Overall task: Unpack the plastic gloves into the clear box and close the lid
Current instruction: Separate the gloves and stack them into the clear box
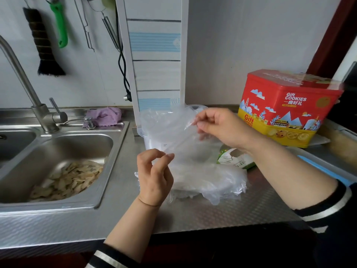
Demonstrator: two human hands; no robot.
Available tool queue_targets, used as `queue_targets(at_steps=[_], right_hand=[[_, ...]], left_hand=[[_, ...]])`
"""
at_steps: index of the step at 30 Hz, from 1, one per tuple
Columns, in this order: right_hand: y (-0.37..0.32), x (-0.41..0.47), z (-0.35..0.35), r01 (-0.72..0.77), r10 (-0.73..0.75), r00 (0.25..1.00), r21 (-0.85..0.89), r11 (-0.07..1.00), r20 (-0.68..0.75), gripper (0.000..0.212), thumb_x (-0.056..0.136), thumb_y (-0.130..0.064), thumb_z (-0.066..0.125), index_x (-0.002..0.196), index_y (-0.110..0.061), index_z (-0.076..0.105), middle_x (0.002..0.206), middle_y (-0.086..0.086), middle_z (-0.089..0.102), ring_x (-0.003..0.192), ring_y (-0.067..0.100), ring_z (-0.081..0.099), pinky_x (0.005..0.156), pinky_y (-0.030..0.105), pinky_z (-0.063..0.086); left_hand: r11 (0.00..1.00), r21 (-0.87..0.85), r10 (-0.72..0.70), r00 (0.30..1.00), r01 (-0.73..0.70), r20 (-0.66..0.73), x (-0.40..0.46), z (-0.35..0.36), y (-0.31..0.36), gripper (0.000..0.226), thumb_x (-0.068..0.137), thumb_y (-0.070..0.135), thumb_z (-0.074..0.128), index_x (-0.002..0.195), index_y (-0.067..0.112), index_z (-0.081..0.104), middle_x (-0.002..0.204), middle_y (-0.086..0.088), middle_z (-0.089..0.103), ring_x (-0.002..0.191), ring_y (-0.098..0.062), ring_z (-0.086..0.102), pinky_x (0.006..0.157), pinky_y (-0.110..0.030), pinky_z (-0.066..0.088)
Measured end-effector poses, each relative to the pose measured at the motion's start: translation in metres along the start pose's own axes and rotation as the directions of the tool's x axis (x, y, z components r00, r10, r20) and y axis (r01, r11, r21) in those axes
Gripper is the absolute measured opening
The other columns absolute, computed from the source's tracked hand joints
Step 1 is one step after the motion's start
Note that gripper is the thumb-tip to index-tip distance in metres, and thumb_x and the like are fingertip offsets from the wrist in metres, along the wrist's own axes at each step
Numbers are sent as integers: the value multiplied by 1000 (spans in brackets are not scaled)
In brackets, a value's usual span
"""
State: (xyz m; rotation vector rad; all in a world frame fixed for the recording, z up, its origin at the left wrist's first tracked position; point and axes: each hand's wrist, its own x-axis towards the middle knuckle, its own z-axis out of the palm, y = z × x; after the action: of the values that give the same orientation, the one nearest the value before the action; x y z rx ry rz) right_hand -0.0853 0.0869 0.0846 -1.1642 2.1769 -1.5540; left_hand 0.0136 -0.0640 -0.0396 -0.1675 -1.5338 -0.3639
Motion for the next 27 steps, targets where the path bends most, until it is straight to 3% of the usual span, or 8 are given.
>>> queue_targets(at_steps=[3,6,11,15,19,21,23,27], right_hand=[[-25,19,-10,247,-251,968,-95,964,-25,25,95,3,51,87,-18,60,66,-7,58,47,4,53,54,17,49],[-48,48,-28,359,-375,922,-151,921,-98,17,94,-3,56,90,-19,61,62,-13,63,38,4,44,43,19,42],[-43,102,-43,298,-309,919,-80,951,-245,8,91,-8,63,90,-15,66,66,-5,68,34,4,38,33,20,29],[-3,127,-27,110,-124,966,-74,991,-228,17,89,7,59,106,7,62,57,-15,65,49,-8,56,46,7,40],[37,144,-19,17,-63,986,-279,960,-156,18,86,-1,67,102,9,65,88,8,66,64,-4,55,64,3,42],[51,151,-18,-17,-29,991,-343,939,-128,15,86,-7,69,97,3,68,90,12,67,70,5,54,68,11,44],[62,155,-19,-35,-4,995,-393,919,-98,15,84,-13,72,93,-1,70,86,10,69,75,10,54,74,27,45],[71,154,-23,-63,27,997,-591,804,-70,21,82,-30,73,96,-16,68,83,-8,62,81,11,55,71,27,42]], left_hand=[[1000,18,22,1000,-22,-4,-1,-1,-1,48,84,-14,43,115,23,46,101,-7,40,85,-22,46,77,-25,43],[997,46,58,998,-59,13,1,-1,-2,42,91,-6,42,119,26,42,103,-6,41,86,-22,46,69,-33,44],[997,63,48,995,-54,85,-1,-2,-2,18,94,4,42,106,15,50,105,-7,43,89,-22,47,73,-35,43],[997,71,21,967,-41,256,-3,0,-4,17,90,8,46,104,16,50,104,-3,49,86,-26,50,77,-32,39],[1000,16,-2,860,-6,511,-3,5,-6,18,85,13,59,102,15,53,97,-3,58,82,-26,54,69,-37,43],[999,32,-34,781,17,623,-6,7,-8,18,88,23,59,104,15,58,99,-1,59,85,-25,54,71,-36,44],[997,63,-75,699,44,711,-9,10,-11,26,91,34,55,108,16,60,103,2,60,91,-23,55,76,-35,45],[990,112,-144,559,91,817,-18,13,-16,40,92,54,44,111,23,59,105,6,59,96,-20,53,85,-35,46]])
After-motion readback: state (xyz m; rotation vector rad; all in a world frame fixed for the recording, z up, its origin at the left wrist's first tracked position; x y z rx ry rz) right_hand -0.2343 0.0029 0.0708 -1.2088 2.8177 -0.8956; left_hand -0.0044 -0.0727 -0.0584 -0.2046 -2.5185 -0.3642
